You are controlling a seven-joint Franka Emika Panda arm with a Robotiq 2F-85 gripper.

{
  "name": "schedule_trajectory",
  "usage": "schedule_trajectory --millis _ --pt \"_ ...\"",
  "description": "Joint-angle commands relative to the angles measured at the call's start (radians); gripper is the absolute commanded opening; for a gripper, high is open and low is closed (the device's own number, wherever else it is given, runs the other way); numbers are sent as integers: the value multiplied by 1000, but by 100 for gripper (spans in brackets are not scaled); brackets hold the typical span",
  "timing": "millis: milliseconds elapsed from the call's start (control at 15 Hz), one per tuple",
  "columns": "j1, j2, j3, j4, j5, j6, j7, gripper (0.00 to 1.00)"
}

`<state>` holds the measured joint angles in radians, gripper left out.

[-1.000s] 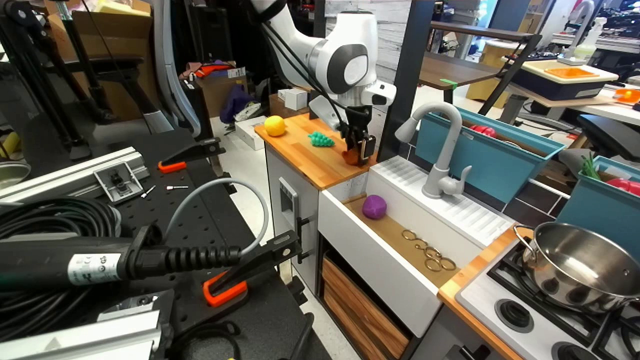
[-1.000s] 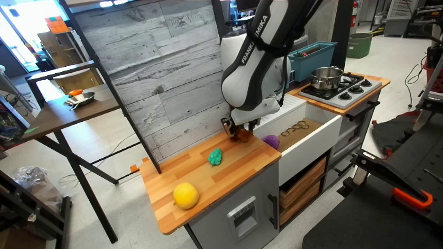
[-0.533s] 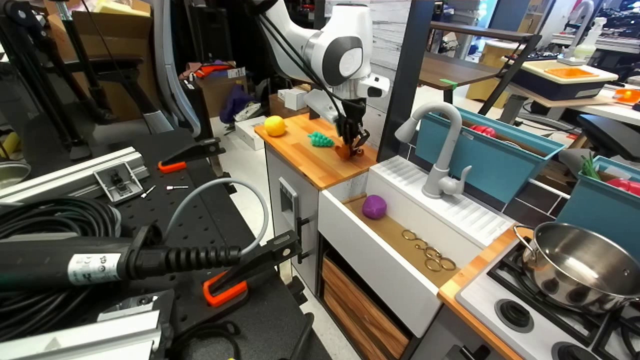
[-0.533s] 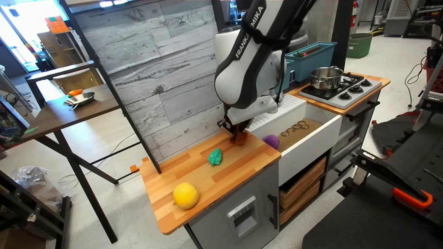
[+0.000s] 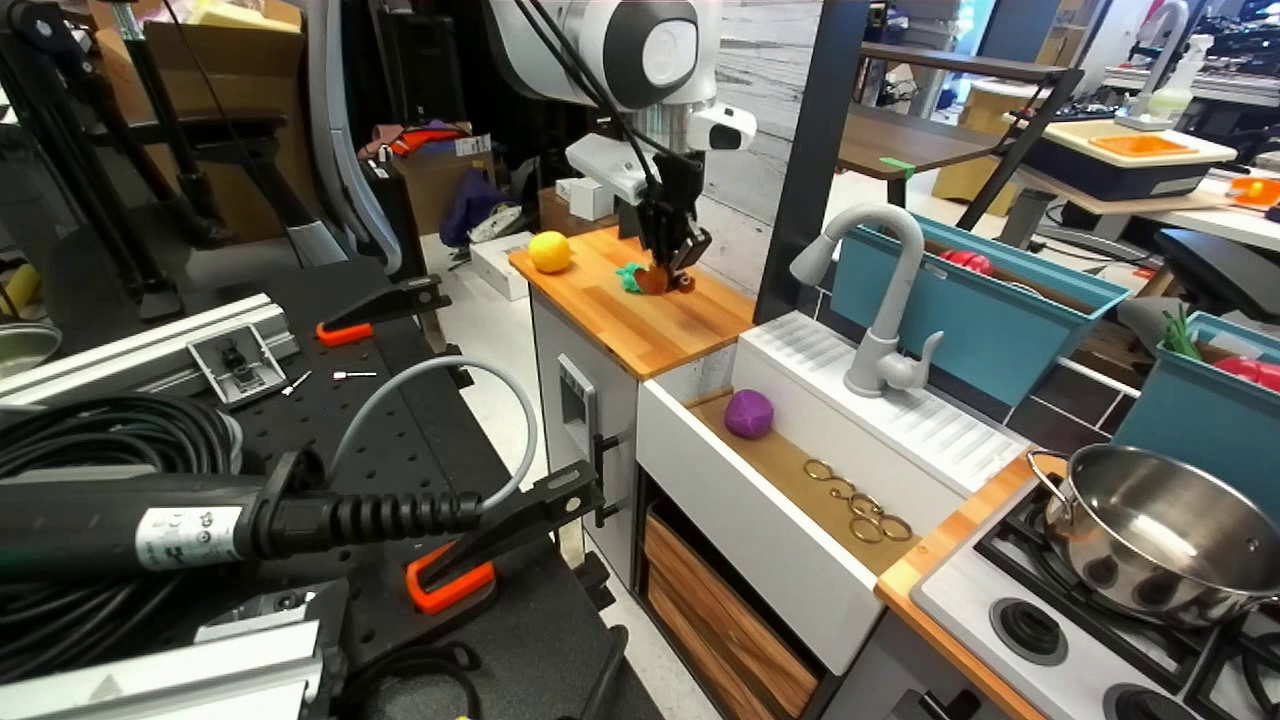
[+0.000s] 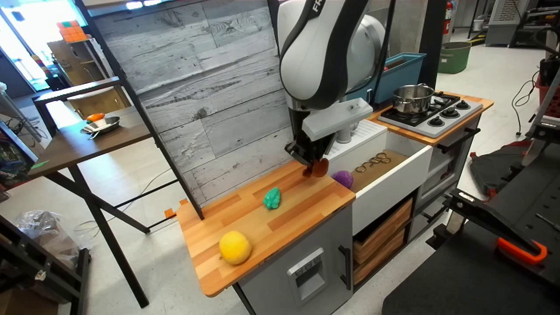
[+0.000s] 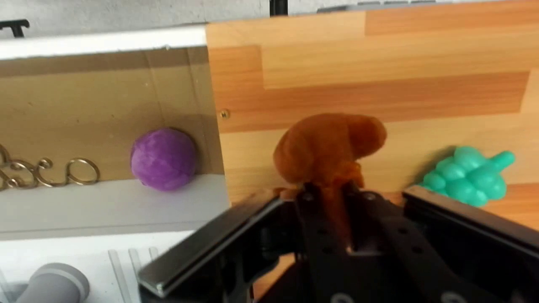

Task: Move the plush toy

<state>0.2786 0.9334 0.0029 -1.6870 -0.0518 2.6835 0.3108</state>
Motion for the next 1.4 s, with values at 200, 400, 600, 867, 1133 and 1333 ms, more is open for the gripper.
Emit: schedule_trajectory --millis 200,400,600,867,1133,1333 --pt "31 -7 -44 -88 8 -34 45 3" --pt "22 54 -40 -24 30 -26 69 3" --pt "28 112 -39 32 40 -34 95 3" --pt "35 164 -46 90 37 -46 109 25" --pt "27 149 -38 100 36 -71 96 61" --pt "3 107 -8 70 44 -81 59 82"
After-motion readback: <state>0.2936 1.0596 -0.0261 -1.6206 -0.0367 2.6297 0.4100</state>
